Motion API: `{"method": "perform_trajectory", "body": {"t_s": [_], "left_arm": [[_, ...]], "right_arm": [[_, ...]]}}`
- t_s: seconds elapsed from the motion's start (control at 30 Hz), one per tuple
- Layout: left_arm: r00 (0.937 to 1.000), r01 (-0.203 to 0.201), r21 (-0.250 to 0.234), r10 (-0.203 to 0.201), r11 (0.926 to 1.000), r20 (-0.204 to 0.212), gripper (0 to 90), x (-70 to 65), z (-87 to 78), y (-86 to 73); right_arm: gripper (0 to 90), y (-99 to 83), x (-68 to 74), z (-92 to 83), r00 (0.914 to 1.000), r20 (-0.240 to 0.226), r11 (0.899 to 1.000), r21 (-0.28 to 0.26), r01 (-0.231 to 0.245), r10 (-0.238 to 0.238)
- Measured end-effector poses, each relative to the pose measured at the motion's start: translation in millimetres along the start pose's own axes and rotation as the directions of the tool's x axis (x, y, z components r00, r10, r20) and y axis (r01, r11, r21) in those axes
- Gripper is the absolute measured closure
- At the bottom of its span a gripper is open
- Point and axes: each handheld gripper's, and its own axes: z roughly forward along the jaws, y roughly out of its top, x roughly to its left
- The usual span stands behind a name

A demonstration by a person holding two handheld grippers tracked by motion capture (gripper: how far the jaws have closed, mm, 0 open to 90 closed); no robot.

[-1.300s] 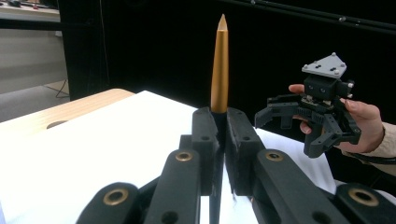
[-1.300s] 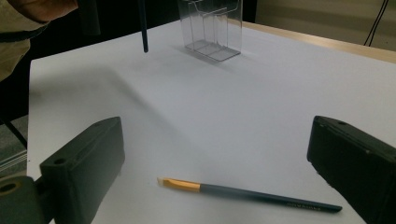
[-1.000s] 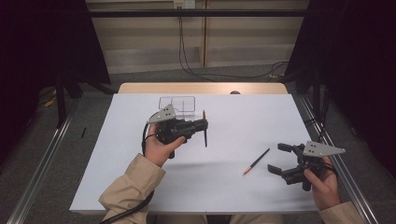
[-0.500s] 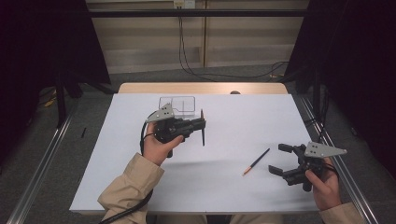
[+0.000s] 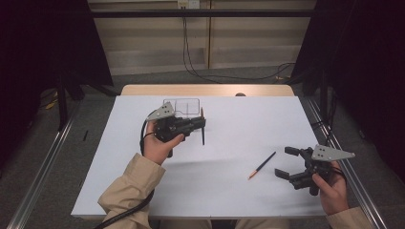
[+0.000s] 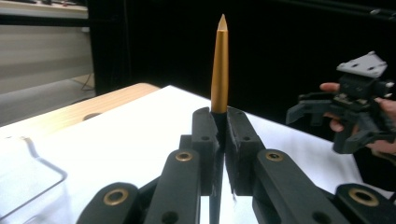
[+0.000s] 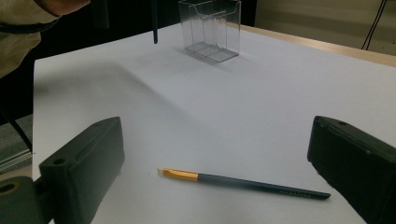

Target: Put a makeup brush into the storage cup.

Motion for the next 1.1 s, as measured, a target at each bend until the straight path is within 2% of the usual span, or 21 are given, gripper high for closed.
{"method": "perform_trajectory", "body": {"t_s": [0.3,0.47,0.63,1.1], "left_arm": [[0.9988,-0.018,0.007,0.018,0.9998,-0.046,83.5,9.5,-4.4,9.8],[0.9981,-0.027,0.007,0.028,0.9996,-0.056,83.5,13.0,-3.0,18.4],[0.9980,-0.020,0.004,0.020,0.9998,-0.060,83.5,18.3,-1.5,24.3],[0.9948,-0.032,-0.006,0.031,0.9995,-0.097,83.5,29.7,-0.2,34.9]], "right_arm": [[3.4,0.6,0.3,-0.5,1.0000,-0.001,1.000,-0.004,0.005,-0.005],[3.4,0.7,0.3,-0.9,1.0000,-0.003,1.000,-0.004,0.005,-0.005],[3.4,1.1,0.6,-1.2,1.0000,0.000,1.000,-0.002,0.009,-0.009],[3.4,1.4,0.3,-1.3,0.9999,-0.001,1.000,0.000,0.013,-0.013]]}}
